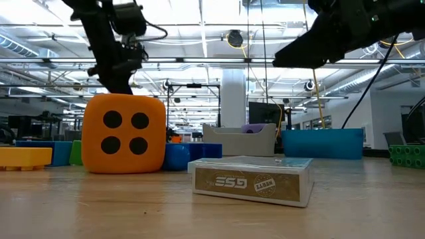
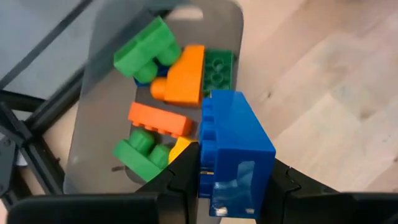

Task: Pick & Place Toys
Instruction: Put the blue gamepiece into the black bin

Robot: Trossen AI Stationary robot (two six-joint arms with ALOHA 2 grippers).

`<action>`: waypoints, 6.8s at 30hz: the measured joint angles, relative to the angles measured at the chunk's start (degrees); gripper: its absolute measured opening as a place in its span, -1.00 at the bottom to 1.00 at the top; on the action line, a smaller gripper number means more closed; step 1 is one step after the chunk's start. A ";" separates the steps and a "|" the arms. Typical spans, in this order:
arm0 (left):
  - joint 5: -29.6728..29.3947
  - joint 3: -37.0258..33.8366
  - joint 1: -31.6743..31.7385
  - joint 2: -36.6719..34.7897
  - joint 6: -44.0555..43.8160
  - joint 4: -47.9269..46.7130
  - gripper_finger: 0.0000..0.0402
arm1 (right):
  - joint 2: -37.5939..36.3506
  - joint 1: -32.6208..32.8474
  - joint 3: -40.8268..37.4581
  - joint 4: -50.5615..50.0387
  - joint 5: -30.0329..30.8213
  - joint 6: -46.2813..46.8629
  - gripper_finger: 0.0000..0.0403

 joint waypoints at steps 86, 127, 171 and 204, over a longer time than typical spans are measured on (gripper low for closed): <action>3.84 -30.64 -27.38 7.79 0.36 96.06 -0.02 | 35.98 -5.20 16.20 7.18 -4.16 -14.90 0.02; 3.88 -30.64 -27.38 7.79 -0.50 95.94 -0.01 | 44.89 -10.86 20.78 8.62 0.23 -25.11 -0.97; 23.03 -19.12 -34.74 17.78 13.14 94.05 -0.01 | 31.65 -8.68 20.54 6.39 -18.98 -7.20 -1.00; 21.71 -18.61 -34.57 18.22 15.46 91.45 -0.29 | 25.05 -8.13 17.41 7.23 -16.74 -6.02 -0.99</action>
